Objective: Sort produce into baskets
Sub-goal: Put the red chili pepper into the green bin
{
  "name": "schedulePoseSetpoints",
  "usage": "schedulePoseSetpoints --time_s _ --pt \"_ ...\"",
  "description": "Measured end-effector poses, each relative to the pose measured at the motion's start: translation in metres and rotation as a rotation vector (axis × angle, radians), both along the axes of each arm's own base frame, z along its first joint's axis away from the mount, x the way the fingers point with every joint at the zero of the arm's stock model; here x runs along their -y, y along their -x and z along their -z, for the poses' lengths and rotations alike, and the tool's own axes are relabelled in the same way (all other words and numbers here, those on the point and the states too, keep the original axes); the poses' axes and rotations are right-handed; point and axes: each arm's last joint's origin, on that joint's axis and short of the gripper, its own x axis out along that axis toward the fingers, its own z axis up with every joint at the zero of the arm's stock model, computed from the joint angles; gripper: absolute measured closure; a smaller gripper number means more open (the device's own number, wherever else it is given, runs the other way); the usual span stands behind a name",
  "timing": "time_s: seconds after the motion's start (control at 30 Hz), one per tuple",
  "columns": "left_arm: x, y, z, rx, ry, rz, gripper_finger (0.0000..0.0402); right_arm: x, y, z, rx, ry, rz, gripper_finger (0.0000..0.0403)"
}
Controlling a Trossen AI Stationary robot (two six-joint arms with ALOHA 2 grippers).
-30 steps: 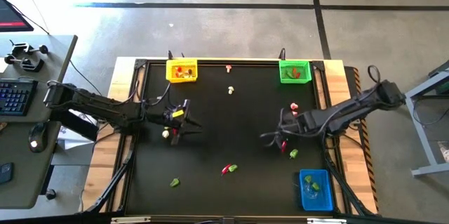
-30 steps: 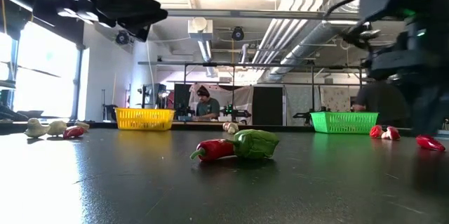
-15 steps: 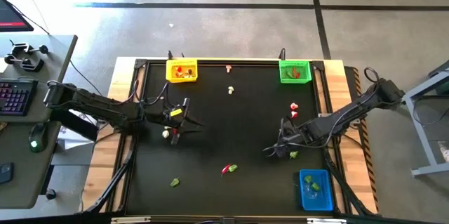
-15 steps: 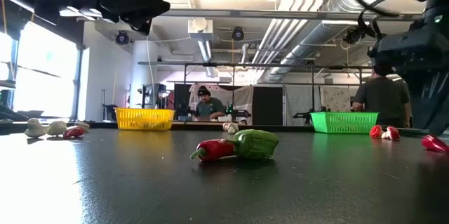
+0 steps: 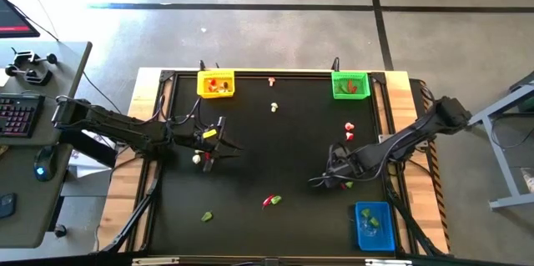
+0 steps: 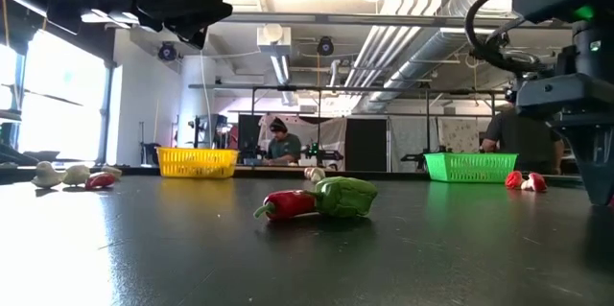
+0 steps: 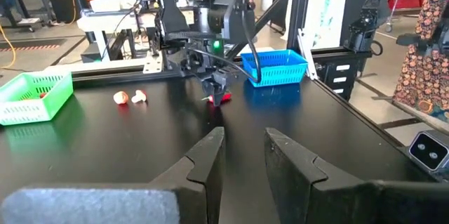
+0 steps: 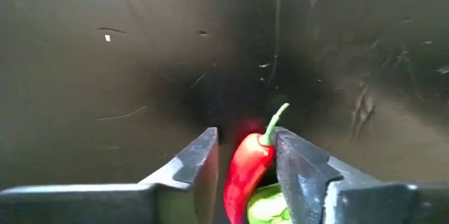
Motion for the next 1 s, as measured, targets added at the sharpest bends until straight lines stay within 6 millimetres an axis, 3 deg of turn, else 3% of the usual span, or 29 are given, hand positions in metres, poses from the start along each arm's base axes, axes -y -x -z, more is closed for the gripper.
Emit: schedulePoseSetpoints --time_s 0.3,0.5,0.7,0.87,1.0 --pt "0.000 0.000 -0.001 0.007 -0.002 -0.001 0.0317 0.011 -0.019 -0.022 0.021 0.089 -0.194 0.0385" --pt "0.000 0.000 -0.002 0.020 -0.017 0.002 0.0317 0.048 -0.033 -0.036 -0.007 0.201 -0.254 0.0388" --pt "0.000 -0.001 -0.006 0.069 -0.037 0.004 0.0317 0.111 -0.043 -0.066 -0.109 0.376 -0.270 0.0399" --pt "-0.003 -0.001 -0.007 0.080 -0.066 -0.005 0.0317 0.185 -0.039 -0.092 -0.184 0.550 -0.177 0.0396" --pt "-0.006 -0.001 -0.006 0.073 -0.075 -0.020 0.0317 0.246 -0.025 -0.099 -0.144 0.614 -0.106 0.0397"
